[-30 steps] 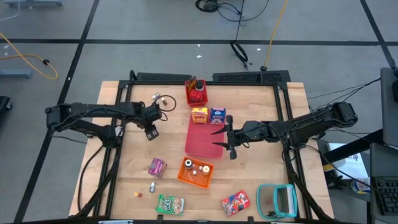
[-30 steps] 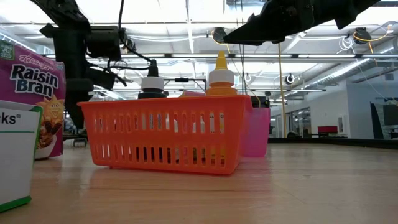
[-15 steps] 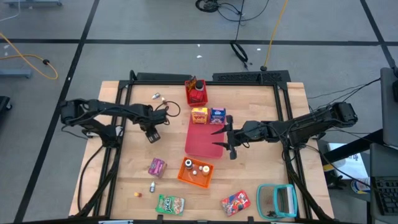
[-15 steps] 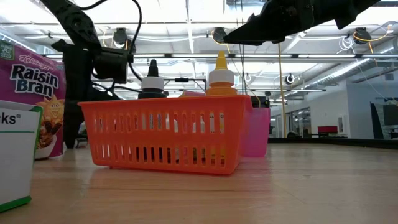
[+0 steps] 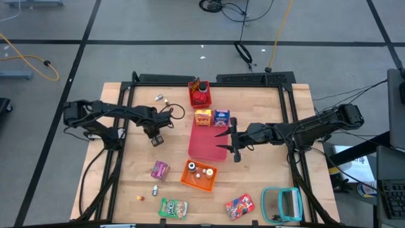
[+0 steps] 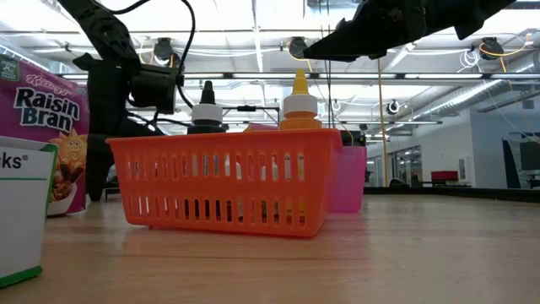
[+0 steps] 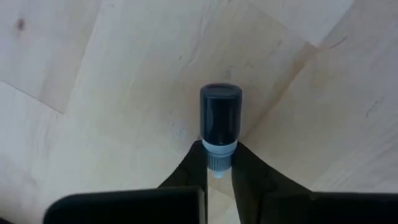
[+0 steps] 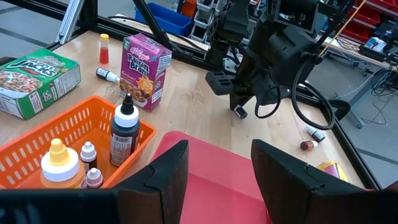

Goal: Pick & Place Kitchen Items
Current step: Put the small red food coloring bottle into the orange bin

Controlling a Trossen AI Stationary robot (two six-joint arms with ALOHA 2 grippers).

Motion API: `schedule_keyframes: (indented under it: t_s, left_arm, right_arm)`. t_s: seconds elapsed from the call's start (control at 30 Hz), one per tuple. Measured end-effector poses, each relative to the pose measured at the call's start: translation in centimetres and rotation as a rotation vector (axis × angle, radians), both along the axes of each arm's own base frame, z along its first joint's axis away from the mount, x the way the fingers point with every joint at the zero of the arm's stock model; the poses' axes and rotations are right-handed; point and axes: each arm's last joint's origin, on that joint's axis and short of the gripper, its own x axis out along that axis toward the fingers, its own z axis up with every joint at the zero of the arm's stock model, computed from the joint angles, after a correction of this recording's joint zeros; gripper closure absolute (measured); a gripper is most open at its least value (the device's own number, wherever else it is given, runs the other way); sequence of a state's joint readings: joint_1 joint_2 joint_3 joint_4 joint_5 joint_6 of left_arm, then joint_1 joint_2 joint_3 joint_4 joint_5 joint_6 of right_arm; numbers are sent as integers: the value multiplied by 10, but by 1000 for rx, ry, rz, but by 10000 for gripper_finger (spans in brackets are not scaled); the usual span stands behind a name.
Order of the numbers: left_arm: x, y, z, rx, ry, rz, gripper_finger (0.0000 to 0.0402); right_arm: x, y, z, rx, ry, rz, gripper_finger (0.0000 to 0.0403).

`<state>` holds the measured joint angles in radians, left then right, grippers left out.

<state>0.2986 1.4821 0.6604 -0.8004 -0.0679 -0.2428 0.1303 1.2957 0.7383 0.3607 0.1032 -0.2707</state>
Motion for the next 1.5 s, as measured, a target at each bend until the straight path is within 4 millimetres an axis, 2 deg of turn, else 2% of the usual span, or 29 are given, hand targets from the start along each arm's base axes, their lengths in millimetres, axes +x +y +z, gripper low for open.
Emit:
schedule_keyframes:
  t_s: [0.23,0.67,0.93,1.2,1.33,1.5]
  left_arm:
    - [10,-4,11,17,10,-38,375]
    - [41,-18,63,27,-48,-102,366]
    - [74,-36,114,76,-252,-198,371]
    - [104,-53,165,123,-552,-266,372]
    - [114,-59,178,93,-696,-293,374]
    - [125,-67,181,47,-786,-324,366]
  right_arm:
    - [0,0,0,0,0,0,234]
    - [0,0,0,20,0,-6,234]
    - [0,4,0,-30,-9,22,234]
    - [14,14,-7,-119,-93,72,234]
    - [20,15,-9,-136,-132,70,234]
    - [21,13,-8,-200,-152,13,234]
